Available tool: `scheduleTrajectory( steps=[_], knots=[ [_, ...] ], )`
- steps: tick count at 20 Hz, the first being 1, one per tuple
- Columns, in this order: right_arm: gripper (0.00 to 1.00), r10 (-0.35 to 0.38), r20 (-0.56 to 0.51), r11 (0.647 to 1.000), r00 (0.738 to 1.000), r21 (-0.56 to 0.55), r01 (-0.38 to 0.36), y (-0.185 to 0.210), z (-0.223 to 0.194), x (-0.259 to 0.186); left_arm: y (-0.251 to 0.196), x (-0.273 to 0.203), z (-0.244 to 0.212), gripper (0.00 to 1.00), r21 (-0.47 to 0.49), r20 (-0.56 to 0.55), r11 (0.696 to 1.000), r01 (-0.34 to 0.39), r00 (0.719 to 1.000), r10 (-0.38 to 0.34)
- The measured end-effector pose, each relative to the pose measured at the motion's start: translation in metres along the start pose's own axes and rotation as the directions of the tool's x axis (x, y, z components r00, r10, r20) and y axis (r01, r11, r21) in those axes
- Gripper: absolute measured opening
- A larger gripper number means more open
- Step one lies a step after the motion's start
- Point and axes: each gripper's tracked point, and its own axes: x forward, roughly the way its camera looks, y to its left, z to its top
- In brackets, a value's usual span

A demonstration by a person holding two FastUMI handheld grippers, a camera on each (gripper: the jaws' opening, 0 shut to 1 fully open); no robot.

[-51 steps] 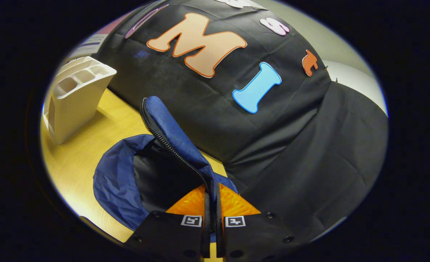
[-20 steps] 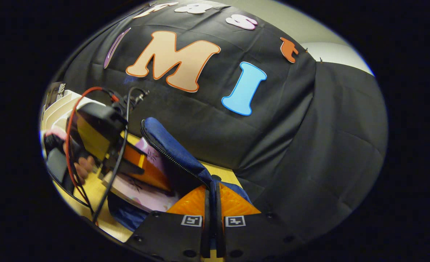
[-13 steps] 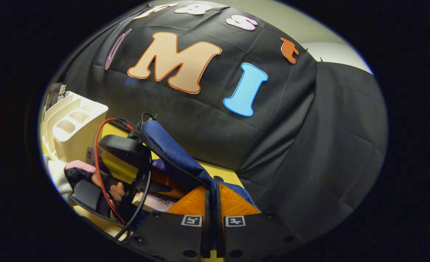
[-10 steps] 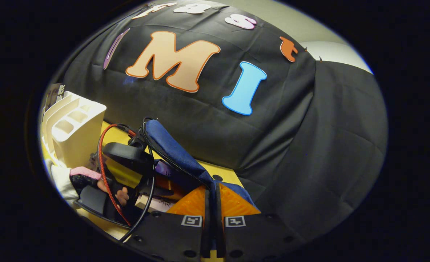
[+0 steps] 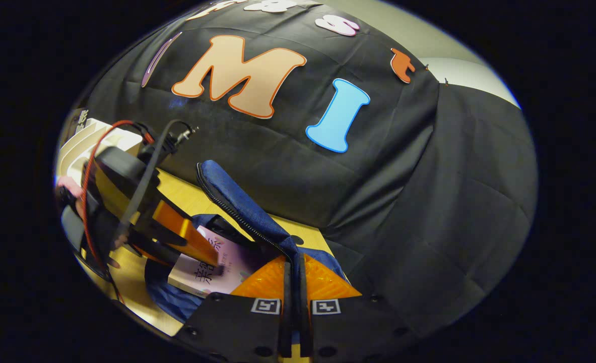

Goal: Open the schoolbag, grab two books from the bookshelf and put them into the schoolbag.

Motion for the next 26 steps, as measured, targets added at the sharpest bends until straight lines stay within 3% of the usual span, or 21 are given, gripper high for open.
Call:
scheduleTrajectory(
  steps=[2,8,13,17,21,23,26],
  knots=[
    [0.07,0.000,-0.013,1.000,1.000,-0.009,0.000,0.001,-0.003,-0.001,-0.018,-0.024,0.006,0.88,0.018,0.014,1.000,0.010,1.000,-0.010],
    [0.09,-0.015,-0.026,1.000,1.000,-0.025,0.014,0.001,-0.003,-0.008,-0.055,-0.098,0.001,0.87,0.185,0.002,0.983,0.004,1.000,-0.005],
    [0.07,-0.024,-0.032,0.997,0.999,-0.070,0.022,0.004,-0.004,-0.010,-0.049,-0.168,0.020,0.88,0.301,0.036,0.947,-0.109,0.994,0.103],
    [0.11,-0.036,-0.037,0.996,0.999,-0.083,0.032,0.004,-0.005,-0.013,-0.044,-0.228,0.037,0.87,0.281,0.062,0.946,-0.161,0.987,0.149],
    [0.07,-0.031,-0.049,0.995,0.998,-0.097,0.026,0.007,-0.007,-0.014,-0.016,-0.299,0.063,0.88,0.282,0.116,0.919,-0.276,0.960,0.253],
    [0.11,-0.024,-0.055,0.995,0.998,-0.103,0.019,0.009,-0.008,-0.016,0.004,-0.338,0.077,0.87,0.276,0.145,0.896,-0.349,0.936,0.320],
    [0.06,-0.027,-0.071,0.995,0.997,-0.099,0.020,0.010,-0.011,-0.019,0.037,-0.391,0.089,0.88,0.268,0.183,0.844,-0.464,0.885,0.429]
  ],
)
